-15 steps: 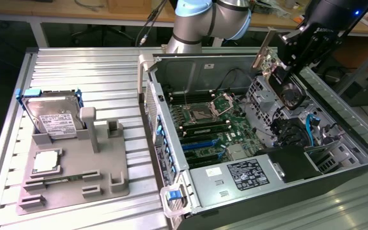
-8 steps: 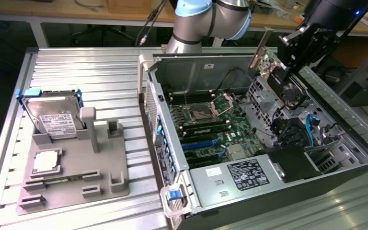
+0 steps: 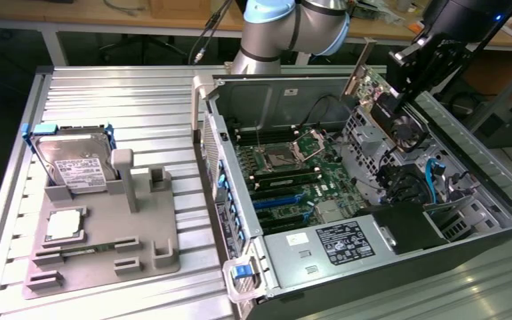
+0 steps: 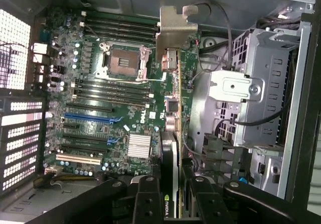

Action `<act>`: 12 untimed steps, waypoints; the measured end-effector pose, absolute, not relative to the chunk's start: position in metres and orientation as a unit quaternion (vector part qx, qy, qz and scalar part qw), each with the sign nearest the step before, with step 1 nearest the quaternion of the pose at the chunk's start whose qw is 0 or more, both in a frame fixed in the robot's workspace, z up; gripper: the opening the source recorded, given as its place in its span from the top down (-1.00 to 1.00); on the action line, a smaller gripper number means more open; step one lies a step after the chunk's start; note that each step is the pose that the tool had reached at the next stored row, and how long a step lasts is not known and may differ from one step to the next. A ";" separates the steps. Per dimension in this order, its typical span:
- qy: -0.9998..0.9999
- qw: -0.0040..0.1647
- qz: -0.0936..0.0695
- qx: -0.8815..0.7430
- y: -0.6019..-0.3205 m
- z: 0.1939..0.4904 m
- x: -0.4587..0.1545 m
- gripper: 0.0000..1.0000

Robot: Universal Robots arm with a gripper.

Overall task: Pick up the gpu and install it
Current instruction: 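Insert the gpu into the slot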

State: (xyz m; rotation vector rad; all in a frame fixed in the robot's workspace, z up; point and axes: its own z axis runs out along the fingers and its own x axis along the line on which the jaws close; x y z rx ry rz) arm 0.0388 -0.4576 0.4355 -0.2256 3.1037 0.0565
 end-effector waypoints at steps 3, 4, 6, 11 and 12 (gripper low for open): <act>0.996 0.014 0.018 -0.085 -0.458 0.435 0.039 0.47; 0.996 0.014 0.018 -0.089 -0.458 0.435 0.038 0.47; 0.995 0.014 0.019 -0.097 -0.458 0.435 0.038 0.47; 0.993 0.014 0.019 -0.119 -0.458 0.435 0.038 0.47; 0.992 0.014 0.019 -0.123 -0.458 0.435 0.038 0.47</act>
